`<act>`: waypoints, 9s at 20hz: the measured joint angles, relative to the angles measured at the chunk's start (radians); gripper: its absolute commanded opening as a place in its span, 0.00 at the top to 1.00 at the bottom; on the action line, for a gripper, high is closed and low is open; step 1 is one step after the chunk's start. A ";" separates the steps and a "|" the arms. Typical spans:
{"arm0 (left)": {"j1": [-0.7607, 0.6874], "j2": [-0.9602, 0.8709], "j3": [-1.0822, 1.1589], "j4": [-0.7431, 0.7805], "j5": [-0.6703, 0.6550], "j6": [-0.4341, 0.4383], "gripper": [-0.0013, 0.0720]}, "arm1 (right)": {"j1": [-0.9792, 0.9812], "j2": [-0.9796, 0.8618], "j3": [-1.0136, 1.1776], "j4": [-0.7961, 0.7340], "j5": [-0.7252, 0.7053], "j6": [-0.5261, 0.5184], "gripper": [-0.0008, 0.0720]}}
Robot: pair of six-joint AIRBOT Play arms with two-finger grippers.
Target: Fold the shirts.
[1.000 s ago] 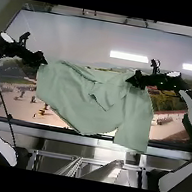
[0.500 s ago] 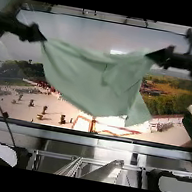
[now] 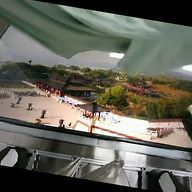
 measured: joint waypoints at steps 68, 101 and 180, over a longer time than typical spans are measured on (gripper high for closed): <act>-0.129 0.124 0.144 0.312 -0.067 -0.089 0.95 | -0.099 0.217 -0.056 0.003 -0.217 -0.068 0.96; -0.056 -0.997 -0.147 0.319 -0.286 0.002 0.40 | 0.171 -0.487 -0.425 -0.604 -0.317 0.087 0.41; -0.193 -1.397 0.315 0.165 -0.318 0.016 0.96 | 0.345 -1.004 -0.163 -0.237 -0.254 -0.190 0.96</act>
